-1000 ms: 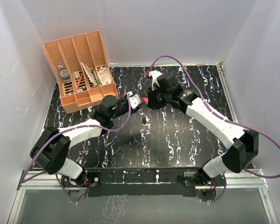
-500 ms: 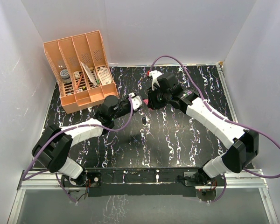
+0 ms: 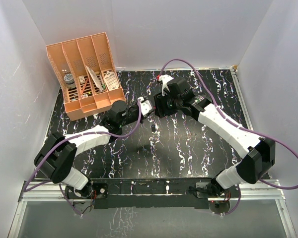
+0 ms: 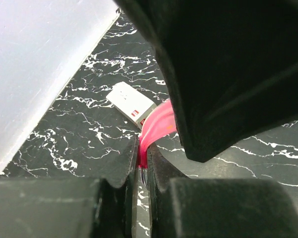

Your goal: Put the keys on the keyring

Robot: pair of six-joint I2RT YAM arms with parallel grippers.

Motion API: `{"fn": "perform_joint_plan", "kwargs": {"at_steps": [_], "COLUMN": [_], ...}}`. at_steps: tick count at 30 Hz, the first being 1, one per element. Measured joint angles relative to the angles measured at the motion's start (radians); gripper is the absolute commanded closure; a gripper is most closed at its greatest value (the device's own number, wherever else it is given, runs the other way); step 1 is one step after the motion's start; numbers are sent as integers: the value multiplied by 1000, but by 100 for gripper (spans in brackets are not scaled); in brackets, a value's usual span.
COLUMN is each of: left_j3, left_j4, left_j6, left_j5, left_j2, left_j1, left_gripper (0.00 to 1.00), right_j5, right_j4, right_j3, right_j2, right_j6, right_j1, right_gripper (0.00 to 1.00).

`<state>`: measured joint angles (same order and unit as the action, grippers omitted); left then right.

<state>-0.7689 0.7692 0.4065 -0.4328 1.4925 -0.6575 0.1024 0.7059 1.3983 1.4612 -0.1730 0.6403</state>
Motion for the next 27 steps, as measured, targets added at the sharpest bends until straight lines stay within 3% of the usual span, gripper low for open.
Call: {"fn": "perform_joint_plan", "kwargs": {"at_steps": [2, 7, 19, 27], "left_j3": [-8, -21, -20, -20], "left_j4": [-13, -39, -51, -101], "left_j6": [-32, -153, -498, -655], "left_j5": [14, 127, 522, 592], "left_j2": [0, -16, -241, -321], "left_j1": [-3, -7, -6, -6], "left_gripper": [100, 100, 100, 100], "right_j5": [-18, -69, -167, -98], "right_j4": [-3, -36, -251, -385], "right_j3": [0, 0, -80, -233], "right_j2": [-1, -32, -266, -249], "right_j6": [-3, -21, -83, -117], "right_j1": [0, -13, -80, -80], "right_gripper": [31, 26, 27, 28]}}
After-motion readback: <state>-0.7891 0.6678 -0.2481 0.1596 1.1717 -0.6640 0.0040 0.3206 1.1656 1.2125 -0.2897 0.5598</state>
